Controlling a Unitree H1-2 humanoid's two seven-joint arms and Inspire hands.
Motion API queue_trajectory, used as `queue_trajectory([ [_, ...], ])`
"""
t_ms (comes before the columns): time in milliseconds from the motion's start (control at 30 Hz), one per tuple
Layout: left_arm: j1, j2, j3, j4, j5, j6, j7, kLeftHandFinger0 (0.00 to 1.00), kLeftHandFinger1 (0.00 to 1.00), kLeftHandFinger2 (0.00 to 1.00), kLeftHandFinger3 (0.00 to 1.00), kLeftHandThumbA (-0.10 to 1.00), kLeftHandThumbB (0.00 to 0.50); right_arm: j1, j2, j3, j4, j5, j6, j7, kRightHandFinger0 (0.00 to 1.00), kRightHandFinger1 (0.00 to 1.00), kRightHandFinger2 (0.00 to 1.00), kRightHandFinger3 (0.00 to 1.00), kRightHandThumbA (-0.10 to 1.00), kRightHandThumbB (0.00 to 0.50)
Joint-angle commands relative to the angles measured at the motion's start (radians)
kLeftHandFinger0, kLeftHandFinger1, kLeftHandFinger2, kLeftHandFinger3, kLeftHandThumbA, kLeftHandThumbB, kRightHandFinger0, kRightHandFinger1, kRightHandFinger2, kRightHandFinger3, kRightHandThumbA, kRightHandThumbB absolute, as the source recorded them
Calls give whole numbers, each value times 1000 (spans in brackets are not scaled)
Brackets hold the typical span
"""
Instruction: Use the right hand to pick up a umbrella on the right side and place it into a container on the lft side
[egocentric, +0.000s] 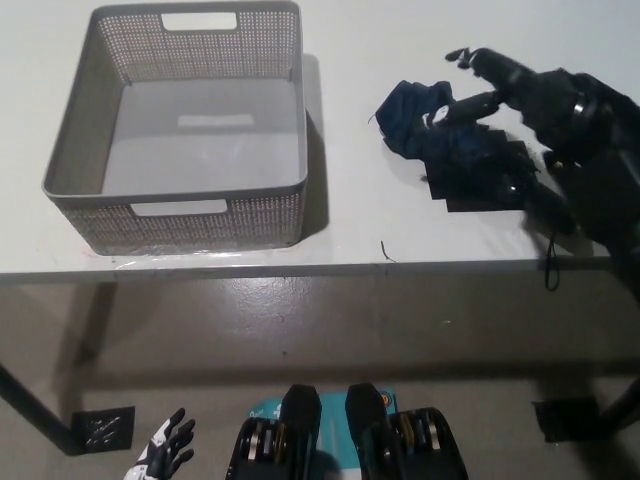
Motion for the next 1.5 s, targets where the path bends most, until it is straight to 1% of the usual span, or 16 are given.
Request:
queue_trajectory([
  [0, 17, 13, 0, -43, -2, -43, -17, 1000, 1000, 1000, 1000, 1000, 59, -120, 27, 35, 114, -37, -4, -7, 1000, 1000, 1000, 1000, 1000, 431],
  [267, 24, 7, -10, -41, 4, -65, -26, 1000, 1000, 1000, 1000, 1000, 36, -160, 55, 72, 345, -37, -106, -26, 1000, 1000, 1000, 1000, 1000, 379],
  [367, 34, 3, -13, -44, 8, -74, -24, 1000, 1000, 1000, 1000, 1000, 47, -172, 60, 112, 437, -61, -145, -20, 1000, 1000, 1000, 1000, 1000, 428],
  [500, 37, 2, -14, -42, 14, -86, -21, 1000, 1000, 1000, 1000, 1000, 53, -181, 60, 185, 515, -98, -183, 2, 1000, 1000, 1000, 1000, 1000, 404],
  [533, 36, -1, -15, -39, 11, -91, -22, 1000, 1000, 1000, 1000, 1000, 59, -182, 52, 204, 536, -104, -197, 31, 1000, 1000, 1000, 1000, 1000, 342],
  [633, 39, 3, -17, -40, 9, -91, -26, 1000, 1000, 1000, 1000, 1000, 67, -173, 33, 220, 559, -95, -226, 78, 1000, 1000, 1000, 1000, 1000, 287],
  [933, 32, 9, -18, -37, -13, -94, -43, 1000, 1000, 1000, 1000, 1000, 63, -152, -13, 217, 580, -81, -150, 42, 1000, 1000, 1000, 1000, 1000, 338],
  [1033, 39, 6, -18, -39, -1, -93, -39, 1000, 1000, 1000, 1000, 1000, 70, -138, -13, 220, 577, -89, -137, 22, 1000, 1000, 1000, 1000, 1000, 417],
  [1200, 40, 6, -16, -31, -6, -107, -45, 1000, 1000, 1000, 1000, 1000, 64, -63, 7, 214, 582, -82, -137, -28, 1000, 1000, 1000, 1000, 978, 387],
  [1267, 41, 8, -15, -32, -6, -106, -46, 1000, 1000, 1000, 1000, 1000, 64, 0, 18, 179, 576, -60, -139, -160, 1000, 1000, 1000, 1000, 738, 393],
  [1300, 43, 9, -16, -37, -4, -104, -47, 1000, 1000, 1000, 1000, 1000, 64, 28, 22, 165, 573, -54, -151, -219, 838, 1000, 1000, 1000, 584, 360],
  [1333, 44, 8, -17, -38, -3, -103, -47, 1000, 1000, 1000, 1000, 1000, 62, 38, 22, 159, 572, -52, -155, -244, 699, 886, 1000, 1000, 512, 369],
  [1367, 45, 8, -18, -40, -2, -101, -47, 1000, 1000, 1000, 1000, 1000, 62, 63, 24, 154, 567, -56, -179, -296, 833, 1000, 1000, 1000, 364, 354],
  [1400, 40, 9, -18, -39, 0, -100, -47, 1000, 1000, 1000, 1000, 1000, 64, 91, 27, 142, 559, -57, -203, -381, 702, 828, 898, 1000, 160, 283],
  [1433, 34, 10, -16, -36, -1, -100, -47, 1000, 1000, 1000, 1000, 1000, 64, 109, 32, 126, 559, -47, -218, -440, 348, 477, 598, 999, -37, 224],
  [1467, 27, 12, -15, -29, -5, -106, -50, 1000, 1000, 1000, 1000, 1000, 62, 128, 39, 102, 559, -30, -238, -494, 85, 207, 364, 1000, -97, 195],
])
